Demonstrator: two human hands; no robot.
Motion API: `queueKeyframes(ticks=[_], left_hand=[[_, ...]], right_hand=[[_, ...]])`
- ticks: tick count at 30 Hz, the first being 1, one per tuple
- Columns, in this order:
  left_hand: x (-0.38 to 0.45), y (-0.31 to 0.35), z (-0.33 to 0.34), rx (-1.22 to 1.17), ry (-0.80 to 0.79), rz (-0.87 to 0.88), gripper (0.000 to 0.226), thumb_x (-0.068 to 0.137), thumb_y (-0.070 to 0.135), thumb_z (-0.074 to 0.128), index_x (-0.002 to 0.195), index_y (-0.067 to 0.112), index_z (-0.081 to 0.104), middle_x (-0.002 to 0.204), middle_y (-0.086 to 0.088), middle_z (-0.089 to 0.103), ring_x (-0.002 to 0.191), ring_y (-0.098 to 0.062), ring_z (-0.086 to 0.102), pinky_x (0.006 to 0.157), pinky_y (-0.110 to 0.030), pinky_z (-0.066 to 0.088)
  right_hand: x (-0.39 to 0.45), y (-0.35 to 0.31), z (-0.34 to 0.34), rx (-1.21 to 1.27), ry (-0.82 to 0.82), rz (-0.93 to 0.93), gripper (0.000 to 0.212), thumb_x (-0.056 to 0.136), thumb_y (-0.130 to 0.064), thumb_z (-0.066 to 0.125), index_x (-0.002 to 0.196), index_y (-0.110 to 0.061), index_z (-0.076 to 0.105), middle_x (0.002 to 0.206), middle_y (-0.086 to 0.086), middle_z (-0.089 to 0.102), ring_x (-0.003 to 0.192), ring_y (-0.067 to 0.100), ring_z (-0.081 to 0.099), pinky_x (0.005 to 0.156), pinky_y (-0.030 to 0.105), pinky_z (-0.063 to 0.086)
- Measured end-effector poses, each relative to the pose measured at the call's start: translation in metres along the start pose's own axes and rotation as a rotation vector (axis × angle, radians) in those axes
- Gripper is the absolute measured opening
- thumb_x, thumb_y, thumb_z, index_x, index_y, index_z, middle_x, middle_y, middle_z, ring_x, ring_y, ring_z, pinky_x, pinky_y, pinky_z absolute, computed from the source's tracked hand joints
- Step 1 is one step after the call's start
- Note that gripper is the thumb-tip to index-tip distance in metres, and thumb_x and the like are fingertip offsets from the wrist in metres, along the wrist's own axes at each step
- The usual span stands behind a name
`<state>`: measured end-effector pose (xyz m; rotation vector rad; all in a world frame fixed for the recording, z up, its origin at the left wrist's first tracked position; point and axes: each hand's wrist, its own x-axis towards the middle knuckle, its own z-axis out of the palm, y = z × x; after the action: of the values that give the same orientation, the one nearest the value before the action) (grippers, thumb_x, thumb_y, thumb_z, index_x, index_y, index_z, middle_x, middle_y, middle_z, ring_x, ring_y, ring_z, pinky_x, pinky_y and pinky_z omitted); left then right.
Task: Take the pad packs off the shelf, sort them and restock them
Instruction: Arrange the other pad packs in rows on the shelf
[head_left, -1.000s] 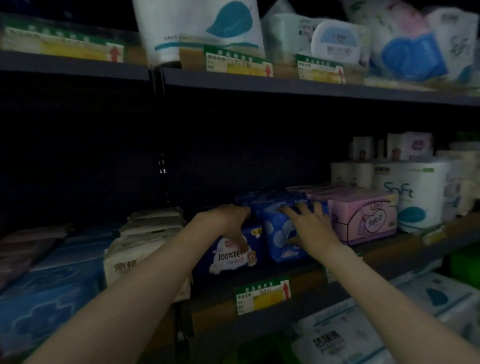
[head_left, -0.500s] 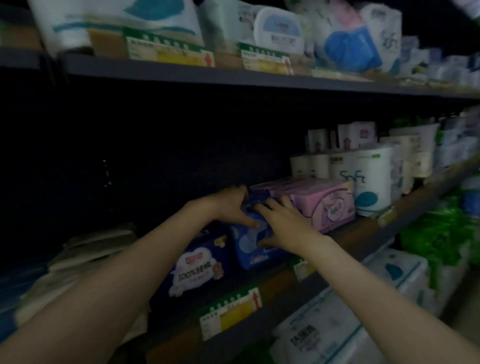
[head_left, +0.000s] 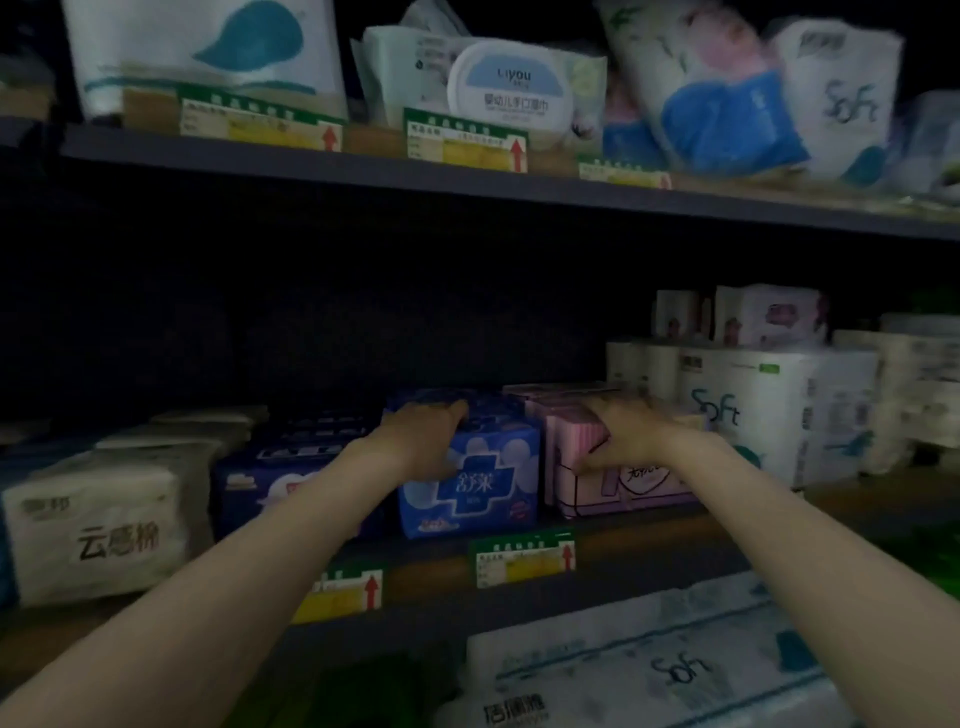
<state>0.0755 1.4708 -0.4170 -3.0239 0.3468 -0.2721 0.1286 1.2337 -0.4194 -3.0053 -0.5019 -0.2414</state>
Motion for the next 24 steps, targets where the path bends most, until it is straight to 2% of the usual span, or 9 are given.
queueKeyframes(ticks=[2,5,8,12,16,17,20,22,24], left_hand=[[-0.001,0.006,0.002,-0.016,0.015,-0.062,0.058,0.091,0.027,0.057,0.139,0.017,0.026,0.125,-0.01,0.05,0.107,-0.028,0.05,0.082,-0.037,0.046],[-0.004,0.015,0.003,-0.056,0.026,-0.124,0.053,0.091,0.022,0.057,0.136,0.016,0.03,0.132,-0.01,0.046,0.113,-0.028,0.047,0.087,-0.039,0.047],[-0.003,0.022,0.006,-0.059,0.074,-0.181,0.049,0.092,0.018,0.057,0.134,0.015,0.032,0.135,-0.011,0.043,0.118,-0.028,0.043,0.087,-0.037,0.045],[0.001,0.03,0.006,-0.028,0.043,-0.284,0.051,0.091,0.014,0.057,0.134,0.016,0.03,0.133,-0.012,0.045,0.111,-0.028,0.049,0.083,-0.036,0.044],[0.007,0.043,-0.004,-0.056,-0.068,-0.346,0.055,0.092,0.016,0.054,0.139,0.015,0.026,0.124,-0.011,0.052,0.108,-0.028,0.053,0.104,-0.043,0.034],[0.011,0.047,-0.008,-0.106,-0.066,-0.323,0.055,0.092,0.018,0.054,0.14,0.015,0.027,0.126,-0.01,0.051,0.111,-0.027,0.052,0.106,-0.043,0.035],[0.029,0.057,-0.016,-0.176,0.03,-0.214,0.051,0.094,0.021,0.051,0.141,0.018,0.033,0.137,-0.009,0.046,0.117,-0.026,0.05,0.098,-0.036,0.044],[0.045,0.059,-0.018,-0.173,0.086,-0.166,0.047,0.096,0.019,0.047,0.142,0.018,0.036,0.139,-0.008,0.046,0.119,-0.025,0.049,0.097,-0.033,0.044],[0.063,0.06,-0.018,-0.179,0.1,-0.138,0.044,0.098,0.019,0.044,0.142,0.019,0.037,0.14,-0.007,0.046,0.121,-0.024,0.048,0.099,-0.035,0.043]], right_hand=[[0.015,0.002,-0.007,0.077,-0.042,-0.039,0.101,0.073,-0.052,0.073,0.149,-0.019,0.016,0.153,0.003,0.026,0.137,0.022,0.031,0.11,0.028,0.029],[0.033,0.0,-0.003,0.126,-0.138,-0.068,0.1,0.069,-0.048,0.077,0.148,-0.02,0.023,0.15,0.002,0.032,0.133,0.021,0.036,0.109,0.03,0.033],[0.048,-0.002,0.009,0.12,-0.104,-0.107,0.091,0.068,-0.043,0.077,0.144,-0.019,0.034,0.143,0.004,0.043,0.124,0.022,0.046,0.102,0.034,0.042],[0.05,0.0,0.013,0.121,-0.042,-0.174,0.081,0.066,-0.04,0.076,0.137,-0.018,0.044,0.134,0.004,0.051,0.114,0.022,0.053,0.095,0.033,0.048],[0.052,0.001,0.018,0.08,-0.011,-0.216,0.078,0.07,-0.041,0.073,0.138,-0.02,0.041,0.133,0.004,0.052,0.11,0.022,0.054,0.084,0.027,0.049],[0.053,0.001,0.019,0.078,0.002,-0.223,0.078,0.07,-0.042,0.073,0.137,-0.02,0.041,0.133,0.004,0.052,0.11,0.022,0.054,0.085,0.029,0.05],[0.052,0.004,0.02,0.112,0.028,-0.259,0.081,0.068,-0.047,0.074,0.137,-0.02,0.042,0.134,0.003,0.052,0.114,0.022,0.053,0.093,0.033,0.048],[0.046,0.013,0.017,0.139,0.037,-0.291,0.093,0.062,-0.058,0.074,0.14,-0.023,0.039,0.139,0.0,0.048,0.121,0.021,0.048,0.101,0.034,0.041],[0.038,0.033,0.006,0.059,0.058,-0.296,0.098,0.061,-0.064,0.072,0.143,-0.027,0.034,0.142,-0.002,0.044,0.127,0.021,0.043,0.108,0.037,0.033]])
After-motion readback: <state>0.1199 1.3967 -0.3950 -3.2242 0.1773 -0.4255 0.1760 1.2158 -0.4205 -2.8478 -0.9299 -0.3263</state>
